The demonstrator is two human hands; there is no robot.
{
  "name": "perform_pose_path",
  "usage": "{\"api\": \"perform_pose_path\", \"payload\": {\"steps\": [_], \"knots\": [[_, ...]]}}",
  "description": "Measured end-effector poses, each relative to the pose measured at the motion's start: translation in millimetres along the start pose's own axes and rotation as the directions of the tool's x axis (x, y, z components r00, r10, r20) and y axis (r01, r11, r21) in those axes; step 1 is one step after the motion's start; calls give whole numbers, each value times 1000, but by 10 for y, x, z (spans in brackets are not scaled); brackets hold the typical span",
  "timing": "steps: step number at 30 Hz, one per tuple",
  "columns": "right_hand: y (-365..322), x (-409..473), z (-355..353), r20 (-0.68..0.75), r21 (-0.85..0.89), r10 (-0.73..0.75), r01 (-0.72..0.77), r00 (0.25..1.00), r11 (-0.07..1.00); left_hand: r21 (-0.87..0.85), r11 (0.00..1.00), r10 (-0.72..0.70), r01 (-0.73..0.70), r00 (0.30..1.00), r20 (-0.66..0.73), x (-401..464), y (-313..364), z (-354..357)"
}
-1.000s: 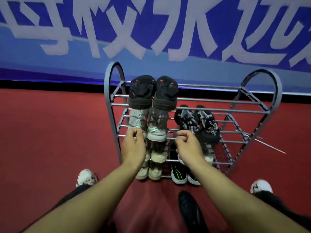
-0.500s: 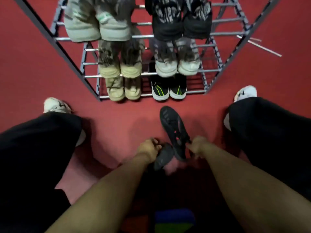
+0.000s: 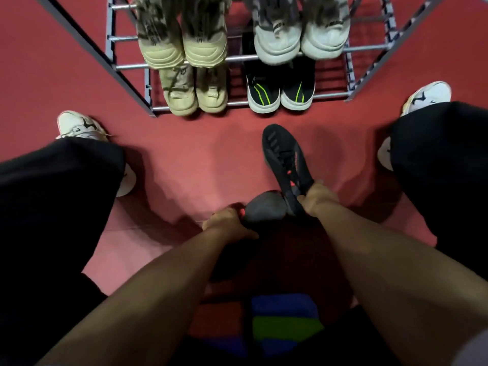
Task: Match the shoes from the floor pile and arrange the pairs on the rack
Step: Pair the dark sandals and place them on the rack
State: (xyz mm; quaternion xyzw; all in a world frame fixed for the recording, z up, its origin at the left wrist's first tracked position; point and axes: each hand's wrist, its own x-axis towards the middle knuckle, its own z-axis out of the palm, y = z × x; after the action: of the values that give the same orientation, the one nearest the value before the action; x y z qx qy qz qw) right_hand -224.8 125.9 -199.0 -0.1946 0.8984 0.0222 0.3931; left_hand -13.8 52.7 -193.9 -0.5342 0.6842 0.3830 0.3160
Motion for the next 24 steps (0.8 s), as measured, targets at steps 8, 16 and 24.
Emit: {"api": "perform_pose_path", "payload": {"steps": [8, 16, 24], "knots": [[-28, 16, 89, -39, -39, 33, -34, 999, 999, -128, 990, -111, 64, 909, -403, -97, 149, -514], [46, 18, 119, -52, -10, 9, -9, 999, 1000, 17, 1000, 30, -25, 821, -570, 27, 22, -245], [73, -5, 160, -74, -67, -23, 18, 997, 998, 176, 984, 59, 16, 908, -415, 428, -6, -390]]}}
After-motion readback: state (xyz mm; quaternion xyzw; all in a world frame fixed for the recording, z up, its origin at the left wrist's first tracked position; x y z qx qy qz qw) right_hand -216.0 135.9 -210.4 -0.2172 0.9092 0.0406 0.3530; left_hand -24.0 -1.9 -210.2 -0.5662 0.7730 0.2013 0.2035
